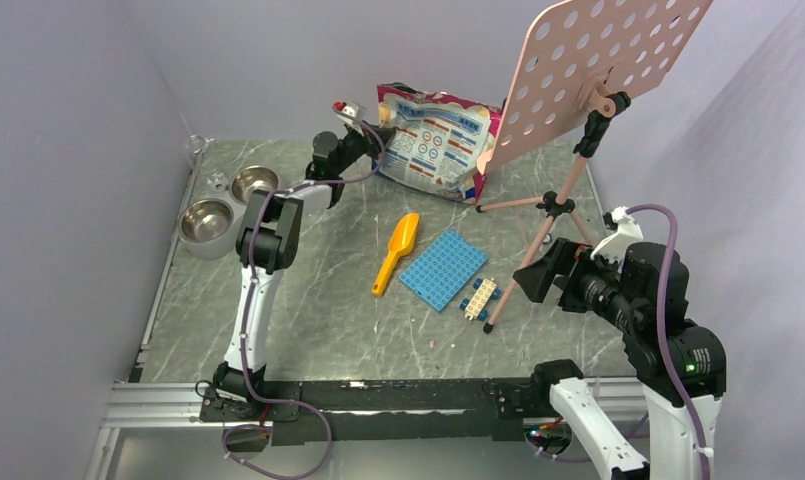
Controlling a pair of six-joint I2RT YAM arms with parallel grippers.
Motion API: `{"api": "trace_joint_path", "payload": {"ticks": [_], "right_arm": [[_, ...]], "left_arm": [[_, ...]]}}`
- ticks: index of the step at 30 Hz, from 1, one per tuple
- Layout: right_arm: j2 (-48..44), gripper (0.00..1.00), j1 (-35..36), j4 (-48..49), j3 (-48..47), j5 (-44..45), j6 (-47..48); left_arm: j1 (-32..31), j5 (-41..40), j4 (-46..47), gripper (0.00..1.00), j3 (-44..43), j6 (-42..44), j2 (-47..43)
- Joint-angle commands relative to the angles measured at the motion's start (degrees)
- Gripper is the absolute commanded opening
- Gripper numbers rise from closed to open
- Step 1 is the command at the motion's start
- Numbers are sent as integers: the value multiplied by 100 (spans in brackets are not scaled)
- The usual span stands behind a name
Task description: Serve the pet food
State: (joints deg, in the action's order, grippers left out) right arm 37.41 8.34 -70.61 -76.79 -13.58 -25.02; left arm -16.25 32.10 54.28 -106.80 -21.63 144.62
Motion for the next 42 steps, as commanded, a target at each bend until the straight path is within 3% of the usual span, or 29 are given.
{"api": "trace_joint_path", "payload": {"ticks": [1, 5, 10, 17, 22, 27, 31, 37, 39, 42], "right_arm": [[-72, 100, 11, 130, -8, 206, -212], [68, 100, 10, -23, -109, 191, -232], [292, 100, 12, -52, -193, 172, -206], [303, 100, 10, 83, -10, -416, -69], [360, 100, 12, -258, 135, -703, 362], [162, 100, 10, -126, 568, -1009, 638], [13, 100, 31, 295, 1008, -1652, 596], [171, 100, 515, 1092, 1310, -2012, 116], [255, 100, 691, 1387, 1360, -2025, -83], [325, 100, 1043, 1951, 1527, -1927, -538]], "left_arm": [[-51, -2048, -156, 0, 989, 928, -1163], [-242, -3941, -603, 0, 2325, 1730, -2385], [-334, -5931, -1644, 0, 3439, 1901, -3583], [-335, -7174, -2159, 0, 5414, 1680, -5564], [-583, -7491, -3785, 0, 6694, 604, -7364], [-1292, -7720, -6446, 0, 7424, -1251, -9307], [-1885, -7349, -7853, 0, 7735, -2247, -10748], [-2209, -6401, -8878, 0, 7808, -2646, -12038], [-2218, -6220, -9253, 11, 7579, -2713, -12478], [-2216, -5871, -9877, 37, 7157, -2704, -13045]]}}
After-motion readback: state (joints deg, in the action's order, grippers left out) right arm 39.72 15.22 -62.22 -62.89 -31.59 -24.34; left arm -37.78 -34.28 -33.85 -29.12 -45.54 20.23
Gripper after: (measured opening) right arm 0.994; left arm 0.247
